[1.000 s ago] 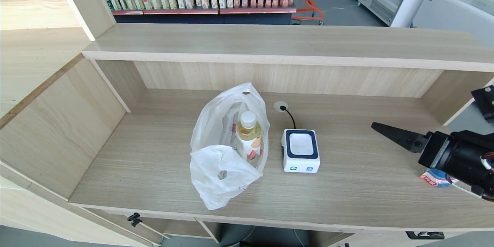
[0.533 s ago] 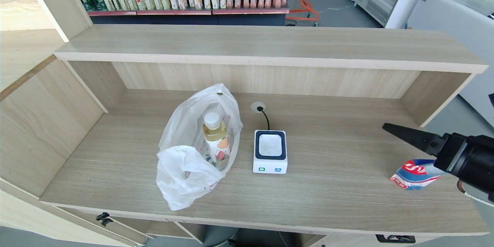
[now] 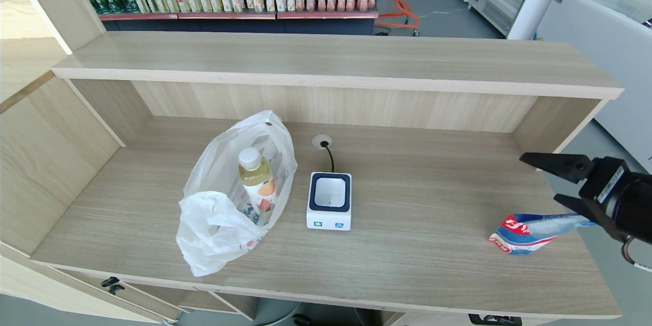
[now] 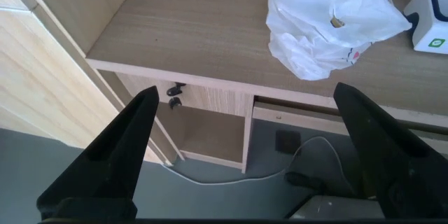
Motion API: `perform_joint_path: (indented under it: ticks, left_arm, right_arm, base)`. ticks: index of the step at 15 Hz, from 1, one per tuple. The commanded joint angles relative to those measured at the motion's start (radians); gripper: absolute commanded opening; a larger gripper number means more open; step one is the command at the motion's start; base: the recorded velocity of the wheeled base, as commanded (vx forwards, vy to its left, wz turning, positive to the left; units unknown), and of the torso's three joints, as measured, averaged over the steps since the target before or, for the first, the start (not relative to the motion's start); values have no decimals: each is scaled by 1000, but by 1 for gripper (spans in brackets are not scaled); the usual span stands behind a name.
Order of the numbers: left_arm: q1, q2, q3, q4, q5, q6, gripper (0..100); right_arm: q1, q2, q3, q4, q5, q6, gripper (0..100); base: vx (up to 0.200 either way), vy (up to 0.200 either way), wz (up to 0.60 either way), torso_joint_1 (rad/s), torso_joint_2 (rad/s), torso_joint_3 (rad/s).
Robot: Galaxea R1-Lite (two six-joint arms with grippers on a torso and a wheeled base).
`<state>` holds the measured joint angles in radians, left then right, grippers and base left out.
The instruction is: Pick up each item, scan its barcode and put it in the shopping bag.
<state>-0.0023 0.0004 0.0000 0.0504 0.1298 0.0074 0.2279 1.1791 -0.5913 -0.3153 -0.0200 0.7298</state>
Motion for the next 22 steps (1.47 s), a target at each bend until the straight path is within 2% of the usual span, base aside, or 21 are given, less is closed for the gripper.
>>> perform_joint_path:
  ticks: [1, 3, 4, 6, 8, 11, 17, 22]
  left_arm:
    - [1, 0, 0, 0, 1, 0, 100]
    - [1, 0, 0, 0, 1, 0, 100]
    - [1, 0, 0, 0, 1, 0, 100]
    - [1, 1, 0, 0, 1, 0, 100]
    - [1, 0, 0, 0, 1, 0, 100]
    - [1, 0, 0, 0, 1, 0, 100]
    - [1, 0, 0, 0, 1, 0, 100]
    - [1, 0, 0, 0, 1, 0, 100]
  right_arm:
    - [-7, -4, -205, 265, -124, 171, 100]
    - [-96, 8, -263, 464, -201, 218, 100]
    - [-134, 22, -263, 489, -219, 220, 100]
    - [-277, 97, -260, 490, -227, 215, 100]
    - [-355, 178, -260, 490, -225, 201, 100]
    - [-355, 304, -257, 456, -224, 198, 100]
    - [-202, 583, -252, 199, -222, 181, 100]
    - [-156, 712, -255, 151, -233, 154, 100]
  base:
    - [0, 0, 0, 0, 0, 0]
    - [0, 0, 0, 0, 0, 0]
    - [0, 0, 0, 0, 0, 0]
    - [0, 0, 0, 0, 0, 0]
    - [0, 0, 0, 0, 0, 0]
    - [0, 0, 0, 0, 0, 0]
    - [0, 0, 0, 0, 0, 0]
    - [0, 0, 0, 0, 0, 0]
